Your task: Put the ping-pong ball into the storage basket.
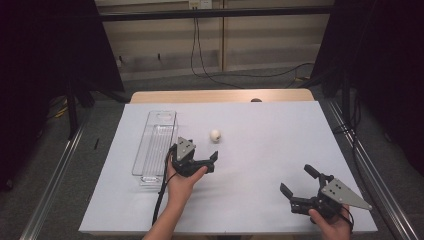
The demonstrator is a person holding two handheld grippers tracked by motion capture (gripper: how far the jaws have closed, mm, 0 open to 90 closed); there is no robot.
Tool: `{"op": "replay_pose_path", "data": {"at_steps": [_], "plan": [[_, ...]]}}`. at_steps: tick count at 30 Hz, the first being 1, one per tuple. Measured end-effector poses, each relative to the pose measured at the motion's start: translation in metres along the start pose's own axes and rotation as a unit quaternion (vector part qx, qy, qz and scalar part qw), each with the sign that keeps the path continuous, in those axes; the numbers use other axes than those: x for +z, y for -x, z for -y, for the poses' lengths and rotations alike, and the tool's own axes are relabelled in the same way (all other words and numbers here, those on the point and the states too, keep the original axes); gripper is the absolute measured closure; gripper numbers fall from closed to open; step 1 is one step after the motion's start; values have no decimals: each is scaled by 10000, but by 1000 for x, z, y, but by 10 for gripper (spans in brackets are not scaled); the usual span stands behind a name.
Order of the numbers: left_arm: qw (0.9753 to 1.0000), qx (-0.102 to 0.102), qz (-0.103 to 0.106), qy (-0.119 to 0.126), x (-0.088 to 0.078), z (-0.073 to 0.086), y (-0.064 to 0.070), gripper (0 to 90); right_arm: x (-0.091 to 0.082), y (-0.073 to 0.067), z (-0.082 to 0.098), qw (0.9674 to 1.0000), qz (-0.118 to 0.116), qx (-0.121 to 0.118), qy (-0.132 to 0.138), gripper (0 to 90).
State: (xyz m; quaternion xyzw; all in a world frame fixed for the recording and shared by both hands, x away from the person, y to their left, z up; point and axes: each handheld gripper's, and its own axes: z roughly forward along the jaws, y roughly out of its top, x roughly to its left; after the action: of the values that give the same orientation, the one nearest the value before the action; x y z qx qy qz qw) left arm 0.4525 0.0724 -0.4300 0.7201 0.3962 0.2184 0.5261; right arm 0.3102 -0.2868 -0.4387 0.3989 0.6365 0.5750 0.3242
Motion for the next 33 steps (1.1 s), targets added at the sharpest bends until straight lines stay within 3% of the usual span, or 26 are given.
{"op": "replay_pose_path", "data": {"at_steps": [11, 13, 14, 16, 22, 24, 29, 30, 33], "plan": [[10000, -52, -18, -8, 5, -2, 1, 29, 0, 0, 0, 10000, -13, -1, 3, 7], [10000, -25, -15, -27, 5, -2, 0, 29, 0, 0, 0, 10000, -16, 0, 3, 6], [9999, 81, -34, -111, 5, -3, -2, 29, 0, 0, 0, 10000, -12, -7, 11, 7], [10000, -49, -12, -26, 7, -3, 0, 29, 0, 0, 0, 10000, -14, -6, 6, 6], [9999, 56, -46, -73, 8, -5, -3, 29, 0, 0, 0, 10000, -11, -19, 19, 6], [10000, 5, -27, -39, 8, -5, -2, 29, 0, 0, 0, 10000, -17, -10, 12, 6], [9999, 93, -61, -123, 9, -6, -3, 29, 0, 0, 0, 10000, -11, -22, 19, 7], [10000, -3, -54, -64, 10, -6, -2, 29, 0, 0, 0, 10000, -13, -22, 20, 6], [9999, 66, -59, -105, 11, -7, -4, 29, 0, 0, 0, 10000, -22, -8, 24, 7]]}}
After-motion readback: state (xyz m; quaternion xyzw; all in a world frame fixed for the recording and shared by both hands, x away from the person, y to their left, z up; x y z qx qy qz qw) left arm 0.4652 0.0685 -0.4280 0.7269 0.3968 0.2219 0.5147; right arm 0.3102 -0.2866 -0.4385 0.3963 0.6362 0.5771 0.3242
